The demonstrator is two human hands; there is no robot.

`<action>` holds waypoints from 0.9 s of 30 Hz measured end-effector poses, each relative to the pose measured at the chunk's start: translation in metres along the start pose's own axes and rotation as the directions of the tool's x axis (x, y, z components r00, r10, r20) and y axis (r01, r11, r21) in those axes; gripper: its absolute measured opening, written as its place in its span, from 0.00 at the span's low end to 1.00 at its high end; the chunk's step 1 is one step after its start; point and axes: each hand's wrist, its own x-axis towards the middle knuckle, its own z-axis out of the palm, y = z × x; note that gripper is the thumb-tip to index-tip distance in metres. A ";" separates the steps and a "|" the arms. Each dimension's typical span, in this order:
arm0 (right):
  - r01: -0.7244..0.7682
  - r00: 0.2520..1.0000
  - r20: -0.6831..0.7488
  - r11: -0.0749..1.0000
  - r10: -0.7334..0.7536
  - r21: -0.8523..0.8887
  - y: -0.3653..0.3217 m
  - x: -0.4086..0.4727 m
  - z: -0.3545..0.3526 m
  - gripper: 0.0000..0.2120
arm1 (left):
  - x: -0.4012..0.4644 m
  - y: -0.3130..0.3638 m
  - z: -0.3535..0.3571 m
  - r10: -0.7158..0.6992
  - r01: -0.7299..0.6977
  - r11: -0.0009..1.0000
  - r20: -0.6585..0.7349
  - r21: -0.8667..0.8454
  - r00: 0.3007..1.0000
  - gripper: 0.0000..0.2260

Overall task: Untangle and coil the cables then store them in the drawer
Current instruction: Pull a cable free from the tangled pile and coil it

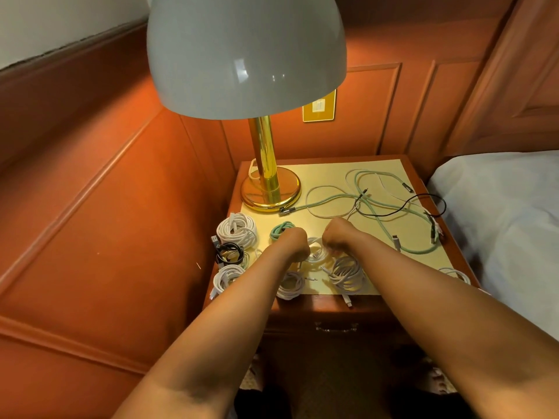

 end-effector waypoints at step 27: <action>0.068 0.996 -0.054 0.991 -0.075 -0.111 0.007 -0.005 0.000 0.05 | -0.001 -0.009 -0.002 0.007 -0.006 1.000 -0.051 0.022 0.999 0.13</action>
